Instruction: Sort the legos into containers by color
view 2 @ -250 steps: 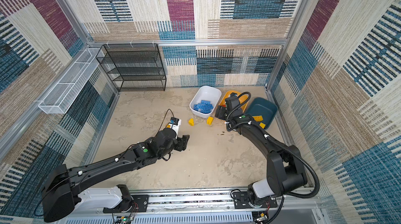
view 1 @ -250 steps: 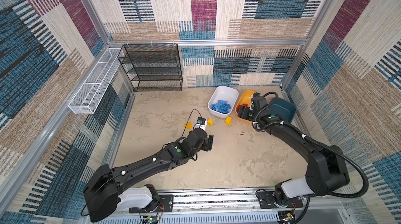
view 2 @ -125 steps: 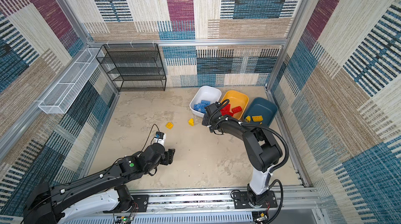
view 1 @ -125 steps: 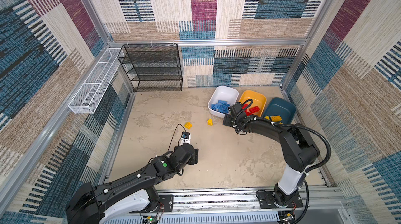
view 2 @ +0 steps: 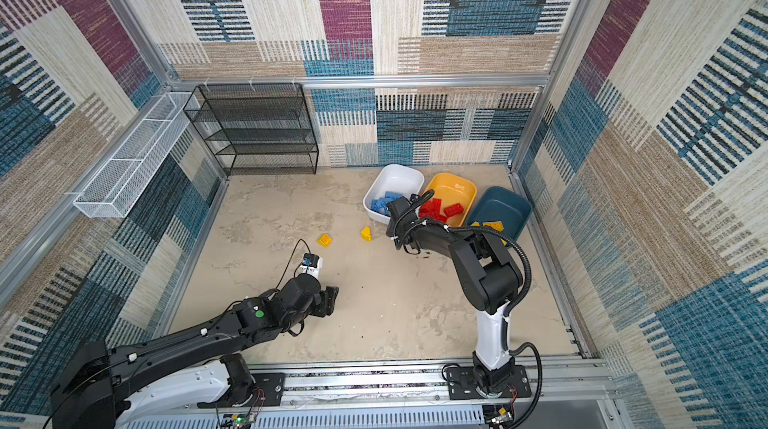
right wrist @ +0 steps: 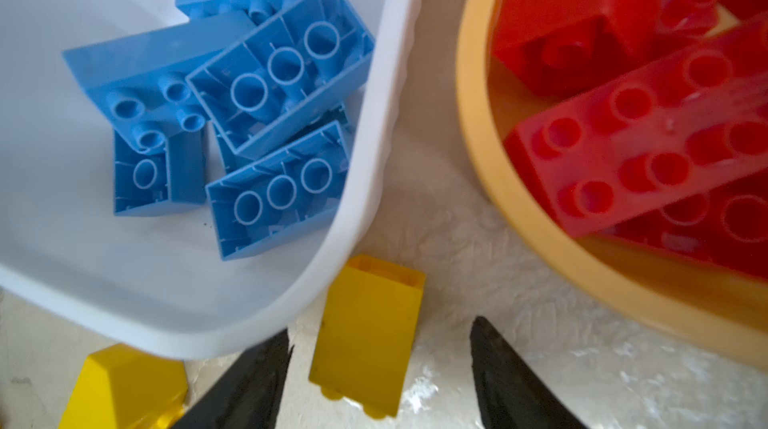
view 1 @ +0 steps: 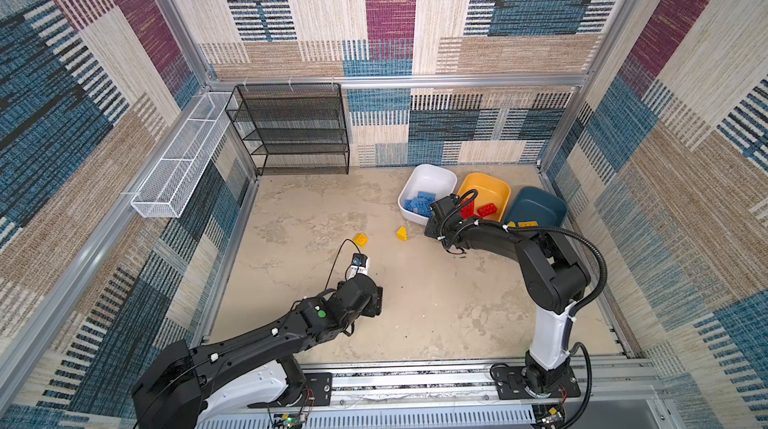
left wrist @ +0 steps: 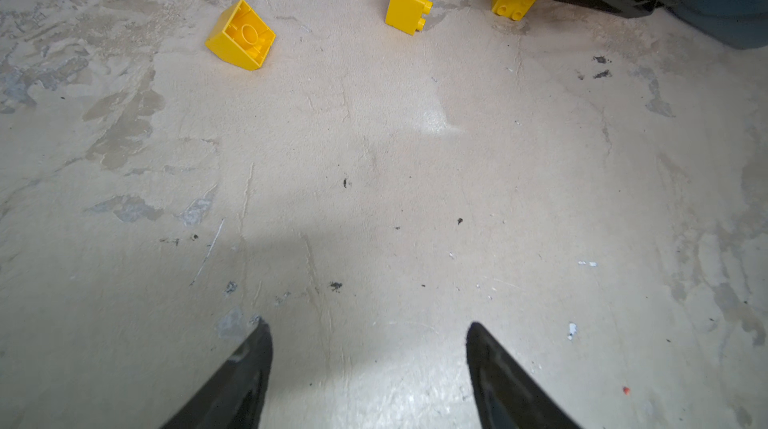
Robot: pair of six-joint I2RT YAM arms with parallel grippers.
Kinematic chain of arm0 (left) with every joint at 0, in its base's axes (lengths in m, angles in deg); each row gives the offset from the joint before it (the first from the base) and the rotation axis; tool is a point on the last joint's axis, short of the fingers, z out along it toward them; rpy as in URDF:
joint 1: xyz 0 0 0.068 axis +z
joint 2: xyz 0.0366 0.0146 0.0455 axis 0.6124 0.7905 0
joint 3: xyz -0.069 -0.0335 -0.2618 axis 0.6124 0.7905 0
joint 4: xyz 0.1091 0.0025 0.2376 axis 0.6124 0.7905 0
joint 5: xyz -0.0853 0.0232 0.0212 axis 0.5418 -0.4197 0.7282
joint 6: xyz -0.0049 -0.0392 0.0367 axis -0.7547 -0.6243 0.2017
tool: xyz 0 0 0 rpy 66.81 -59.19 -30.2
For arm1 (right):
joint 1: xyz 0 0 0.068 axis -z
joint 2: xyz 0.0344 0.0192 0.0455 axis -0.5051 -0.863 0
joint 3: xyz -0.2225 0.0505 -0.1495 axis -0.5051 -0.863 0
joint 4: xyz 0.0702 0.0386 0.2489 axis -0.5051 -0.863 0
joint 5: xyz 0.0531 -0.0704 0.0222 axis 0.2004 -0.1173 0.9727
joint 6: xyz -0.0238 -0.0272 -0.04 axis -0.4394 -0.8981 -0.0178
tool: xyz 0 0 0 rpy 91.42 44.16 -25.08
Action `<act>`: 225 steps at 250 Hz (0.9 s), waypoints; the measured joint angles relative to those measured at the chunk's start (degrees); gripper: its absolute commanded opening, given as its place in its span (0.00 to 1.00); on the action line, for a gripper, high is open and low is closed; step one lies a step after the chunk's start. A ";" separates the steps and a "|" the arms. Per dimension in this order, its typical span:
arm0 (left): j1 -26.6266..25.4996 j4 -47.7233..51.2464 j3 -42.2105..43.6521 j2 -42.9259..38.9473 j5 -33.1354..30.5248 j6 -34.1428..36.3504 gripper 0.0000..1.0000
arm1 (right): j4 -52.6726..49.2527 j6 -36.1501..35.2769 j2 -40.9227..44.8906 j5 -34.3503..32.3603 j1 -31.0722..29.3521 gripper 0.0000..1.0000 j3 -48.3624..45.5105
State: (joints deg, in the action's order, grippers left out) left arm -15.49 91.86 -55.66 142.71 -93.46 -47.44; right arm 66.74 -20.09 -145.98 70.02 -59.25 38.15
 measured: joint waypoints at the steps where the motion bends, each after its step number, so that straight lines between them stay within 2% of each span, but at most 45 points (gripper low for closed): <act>1: 0.00 -0.02 0.00 0.04 0.00 0.00 0.74 | 0.00 0.00 -0.07 -0.02 0.00 0.65 0.04; 53: -0.02 -0.50 0.02 0.74 0.39 0.22 0.74 | -0.48 -0.09 -2.27 -0.09 -0.37 0.47 1.70; 88: -0.02 -0.85 0.02 0.74 0.39 0.37 0.74 | -0.52 -0.48 -2.29 -0.52 -0.94 0.40 1.97; 96: -0.02 -0.87 0.02 0.72 0.39 0.37 0.74 | -0.57 -0.48 -2.27 -0.55 -1.05 0.34 1.95; 108: -0.02 -0.87 0.02 0.72 0.37 0.37 0.74 | -0.59 -0.68 -2.08 -0.68 -1.18 0.31 1.84; 183: -0.02 -1.25 -2.32 -1.46 -0.24 0.46 0.73 | -2.73 -2.80 4.85 -0.35 -2.91 0.29 0.68; 225: -0.07 -2.54 -7.37 2.75 -0.04 1.75 0.73 | -6.64 -5.49 13.40 -0.02 -2.67 0.33 1.40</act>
State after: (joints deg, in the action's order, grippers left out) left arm -15.56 89.32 -63.03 145.46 -93.51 -45.69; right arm 60.09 -25.57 -132.58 70.00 -61.91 39.55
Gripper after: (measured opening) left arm 0.727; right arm 0.336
